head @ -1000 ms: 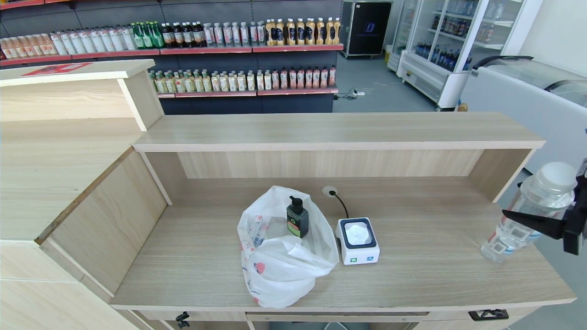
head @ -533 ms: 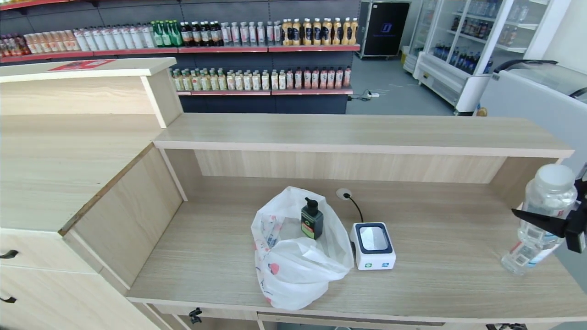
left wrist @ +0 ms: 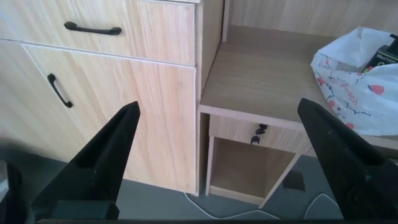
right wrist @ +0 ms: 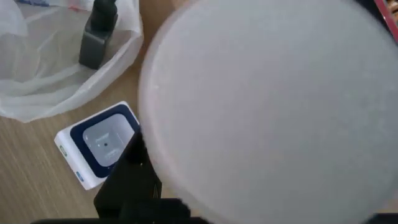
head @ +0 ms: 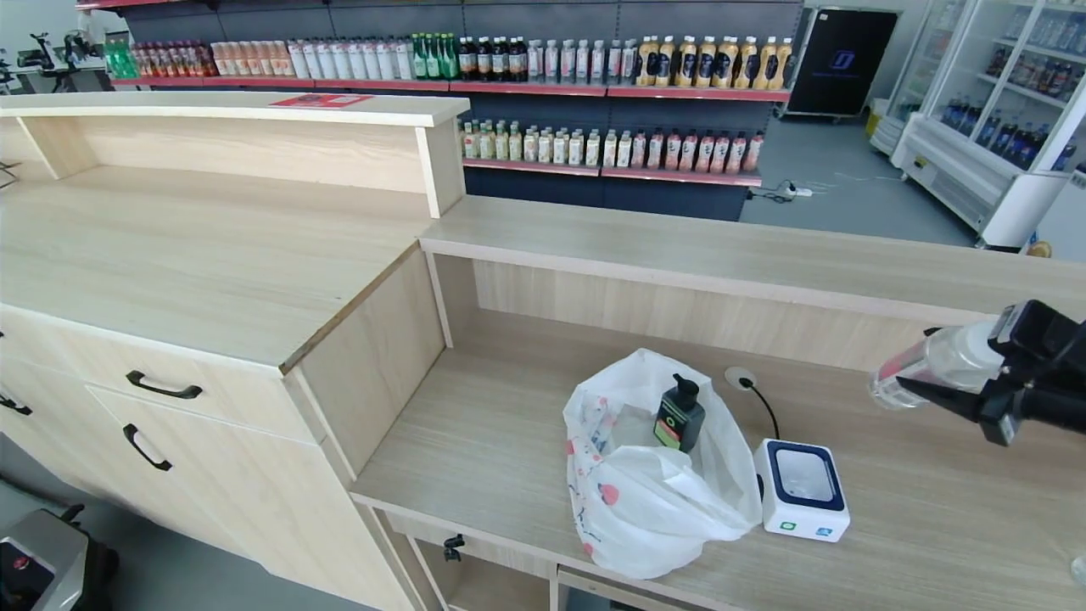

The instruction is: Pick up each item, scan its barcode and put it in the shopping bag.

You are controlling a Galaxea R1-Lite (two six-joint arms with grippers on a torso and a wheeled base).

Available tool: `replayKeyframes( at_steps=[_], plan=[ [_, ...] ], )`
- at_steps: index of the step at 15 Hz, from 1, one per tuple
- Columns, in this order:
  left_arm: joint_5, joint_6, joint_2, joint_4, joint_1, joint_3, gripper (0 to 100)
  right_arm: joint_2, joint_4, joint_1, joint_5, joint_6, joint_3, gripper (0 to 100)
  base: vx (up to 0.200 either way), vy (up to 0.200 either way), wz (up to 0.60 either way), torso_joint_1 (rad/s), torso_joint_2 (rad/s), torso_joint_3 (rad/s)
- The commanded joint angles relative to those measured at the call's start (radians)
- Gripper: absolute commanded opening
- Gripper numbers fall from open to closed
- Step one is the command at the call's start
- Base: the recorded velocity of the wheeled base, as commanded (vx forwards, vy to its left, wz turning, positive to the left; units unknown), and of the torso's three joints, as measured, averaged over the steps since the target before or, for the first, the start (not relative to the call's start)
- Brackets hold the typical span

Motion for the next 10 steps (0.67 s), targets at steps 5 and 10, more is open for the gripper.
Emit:
replayKeyframes(
  at_steps=[5, 10],
  plan=[
    [0.000, 0.000, 0.001, 0.000, -0.001, 0.000, 100, 0.227, -0.149, 0.102, 0.075, -0.113, 0.003, 0, 0.000, 0.000, 0.00, 0.000, 0.00, 0.000],
    [0.000, 0.000, 0.001, 0.000, -0.001, 0.000, 100, 0.265, -0.247, 0.104, 0.080, -0.178, 0.012, 0, 0.000, 0.000, 0.00, 0.000, 0.00, 0.000]
  ],
)
